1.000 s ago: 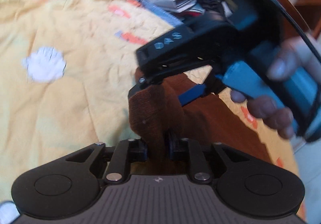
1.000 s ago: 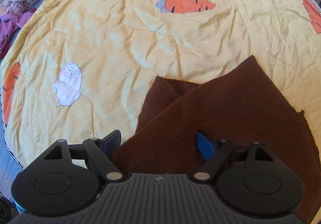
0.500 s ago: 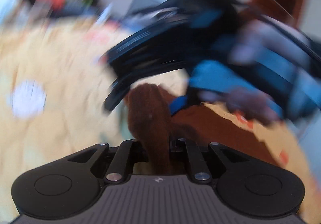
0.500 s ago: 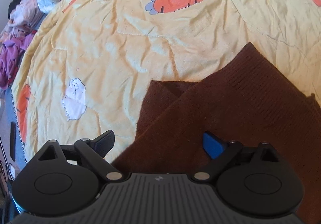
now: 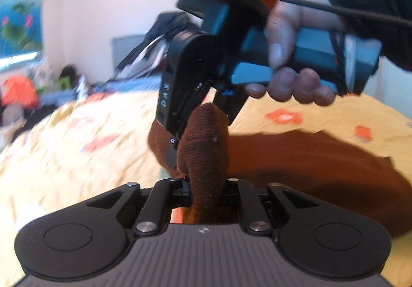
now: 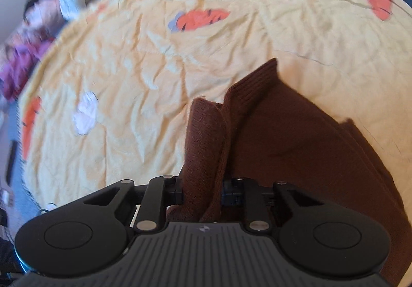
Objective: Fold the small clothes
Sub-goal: 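Grasp the sweater fold with the right gripper beside the left gripper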
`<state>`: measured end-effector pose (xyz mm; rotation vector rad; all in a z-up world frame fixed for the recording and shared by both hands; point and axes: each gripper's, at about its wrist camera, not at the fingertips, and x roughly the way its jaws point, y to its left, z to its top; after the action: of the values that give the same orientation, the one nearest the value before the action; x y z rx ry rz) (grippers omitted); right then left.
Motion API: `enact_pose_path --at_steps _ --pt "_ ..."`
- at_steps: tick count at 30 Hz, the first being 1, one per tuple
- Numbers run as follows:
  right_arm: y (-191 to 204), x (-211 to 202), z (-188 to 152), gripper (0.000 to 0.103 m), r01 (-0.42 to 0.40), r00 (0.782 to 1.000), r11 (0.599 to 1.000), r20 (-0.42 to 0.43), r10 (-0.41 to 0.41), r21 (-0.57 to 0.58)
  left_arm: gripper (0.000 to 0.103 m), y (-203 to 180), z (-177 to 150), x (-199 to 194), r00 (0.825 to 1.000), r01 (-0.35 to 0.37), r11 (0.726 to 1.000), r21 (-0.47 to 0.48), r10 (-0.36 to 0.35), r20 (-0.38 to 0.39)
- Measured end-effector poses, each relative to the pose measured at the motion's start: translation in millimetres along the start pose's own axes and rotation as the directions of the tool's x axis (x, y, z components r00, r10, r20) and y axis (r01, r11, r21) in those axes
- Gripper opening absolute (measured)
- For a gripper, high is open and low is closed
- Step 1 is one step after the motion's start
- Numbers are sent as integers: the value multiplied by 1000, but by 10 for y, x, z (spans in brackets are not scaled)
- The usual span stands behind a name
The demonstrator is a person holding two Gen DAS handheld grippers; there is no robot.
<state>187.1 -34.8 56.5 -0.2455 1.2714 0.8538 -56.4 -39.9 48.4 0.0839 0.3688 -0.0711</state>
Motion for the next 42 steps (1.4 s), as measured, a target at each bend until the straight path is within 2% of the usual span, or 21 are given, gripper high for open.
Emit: enact_pose_path --at_steps 3,6,10,12,14,17,19,20,22,24,27,28,30,32,33,36,37,38,40,41,42 --pt "-349 -497 -337 26 -65 988 996 143 57 53 12 -369 187 -64 994 84 995 55 -87 59" --pt "-780 -1019 -811 26 -120 953 984 292 77 132 12 -761 251 -92 978 185 976 116 -195 80" --pt "-1465 -1271 -1692 26 -222 902 927 424 78 302 12 -1257 44 7 948 317 923 218 -318 -31" --pt "-1788 -1118 -2089 29 -259 903 876 425 69 407 13 -1412 -114 102 937 346 909 233 -324 -127" --pt "-1983 -836 -2371 34 -268 916 822 397 56 502 13 -1476 -207 82 946 324 903 283 -303 -118" --pt "-2045 -729 -2581 41 -386 860 771 501 101 507 13 -1549 -194 92 954 301 894 333 -280 -111" --pt "-2072 -732 -2557 43 -418 836 757 539 104 502 13 -1621 -176 69 959 283 889 360 -263 -104" --pt "-2101 -727 -2526 42 -423 830 755 549 100 501 13 -1697 -181 38 962 272 886 376 -255 -97" --pt "-2118 -692 -2455 23 -404 842 768 531 100 497 13 -1794 -149 55 967 253 875 412 -243 -77" --pt "-2084 -717 -2398 23 -350 852 814 519 72 463 13 -1861 -127 61 968 243 867 434 -245 -53" --pt "-2063 -959 -2459 22 -371 795 843 603 70 391 13 -1945 -155 71 961 267 849 457 -272 -55" --pt "-2080 -990 -2488 22 -364 790 846 611 58 390 13 -1983 -192 96 956 287 835 469 -282 -83" --pt "-2186 -970 -2571 21 -320 812 845 584 12 427 13 -1987 -267 119 951 307 822 479 -287 -117" --pt "-2267 -844 -2700 18 -273 841 839 540 -28 470 16 -1952 -295 58 950 303 818 489 -301 -84" --pt "-2285 -813 -2780 18 -292 831 830 556 -27 476 17 -1921 -282 37 945 318 821 474 -318 -82" --pt "-2256 -868 -2906 18 -349 788 815 615 -12 463 35 -1785 -175 -12 921 382 828 411 -378 -95" --pt "-2238 -889 -2909 18 -350 782 819 623 -12 455 53 -1724 -121 -39 910 408 825 391 -401 -104" --pt "-2232 -898 -2915 18 -351 778 820 628 -13 452 73 -1642 -96 -77 901 427 824 372 -423 -98" --pt "-2289 -849 -2935 22 -323 800 812 598 -39 485 90 -1416 -66 -127 900 424 836 349 -431 -61" --pt "-2338 -804 -2960 26 -321 808 798 587 -50 510 91 -1300 -65 -165 903 417 842 342 -427 -52" --pt "-2381 -801 -3017 31 -363 792 774 610 -38 518 91 -1172 -57 -182 908 410 849 334 -416 -56"
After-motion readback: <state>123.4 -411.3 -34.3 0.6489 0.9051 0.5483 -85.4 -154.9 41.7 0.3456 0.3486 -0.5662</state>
